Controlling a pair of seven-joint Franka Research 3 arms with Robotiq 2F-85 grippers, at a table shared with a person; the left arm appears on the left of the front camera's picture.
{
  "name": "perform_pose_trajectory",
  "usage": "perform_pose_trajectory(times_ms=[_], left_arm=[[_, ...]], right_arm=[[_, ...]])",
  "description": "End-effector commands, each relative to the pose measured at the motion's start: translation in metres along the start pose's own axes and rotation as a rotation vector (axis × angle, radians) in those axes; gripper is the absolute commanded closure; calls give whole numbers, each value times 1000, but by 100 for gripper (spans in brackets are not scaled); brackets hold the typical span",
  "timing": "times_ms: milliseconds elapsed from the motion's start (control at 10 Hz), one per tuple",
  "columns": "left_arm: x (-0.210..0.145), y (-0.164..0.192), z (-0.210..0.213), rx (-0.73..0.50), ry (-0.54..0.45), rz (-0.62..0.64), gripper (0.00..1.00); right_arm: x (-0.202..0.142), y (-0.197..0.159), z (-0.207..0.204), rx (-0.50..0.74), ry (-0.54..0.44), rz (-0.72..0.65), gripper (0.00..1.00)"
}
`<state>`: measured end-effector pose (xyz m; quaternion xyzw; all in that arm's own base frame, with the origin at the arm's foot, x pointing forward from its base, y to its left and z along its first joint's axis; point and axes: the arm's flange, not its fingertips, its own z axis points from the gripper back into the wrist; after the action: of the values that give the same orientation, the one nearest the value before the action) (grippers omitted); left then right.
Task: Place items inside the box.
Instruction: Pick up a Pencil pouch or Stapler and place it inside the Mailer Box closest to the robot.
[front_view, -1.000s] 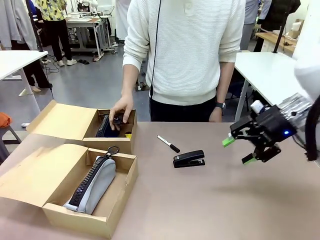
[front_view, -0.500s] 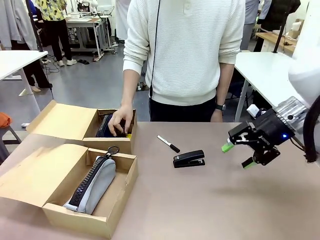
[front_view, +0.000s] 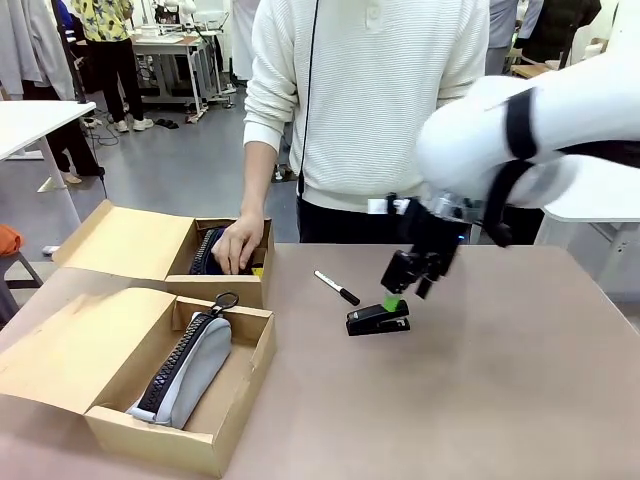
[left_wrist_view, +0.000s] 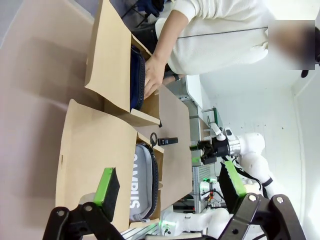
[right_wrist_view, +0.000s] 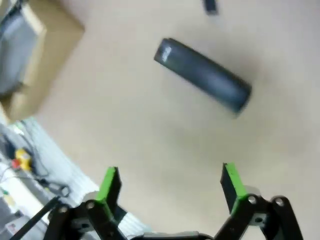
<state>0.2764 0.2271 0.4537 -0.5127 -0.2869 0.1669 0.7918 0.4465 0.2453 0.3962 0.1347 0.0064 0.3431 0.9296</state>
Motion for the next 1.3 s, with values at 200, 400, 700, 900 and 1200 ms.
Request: perform_pose_trajectory(times_ms=[200, 400, 700, 900, 1200], left_arm=[[-1, -1, 0, -19, -9, -16, 0], [-1, -1, 0, -19, -9, -16, 0], [-1, -1, 0, -19, -9, -16, 0], [-1, -1, 0, -19, -9, -16, 0], [-1, -1, 0, -19, -9, -16, 0]], right_arm=[[19, 3, -10, -17, 1, 166, 0], [14, 9, -21, 5, -62, 589, 0], [-95, -11, 25, 23, -216, 527, 0], [-156, -8, 31, -77, -348, 499, 0], [-91, -11, 14, -164, -327, 596, 0]])
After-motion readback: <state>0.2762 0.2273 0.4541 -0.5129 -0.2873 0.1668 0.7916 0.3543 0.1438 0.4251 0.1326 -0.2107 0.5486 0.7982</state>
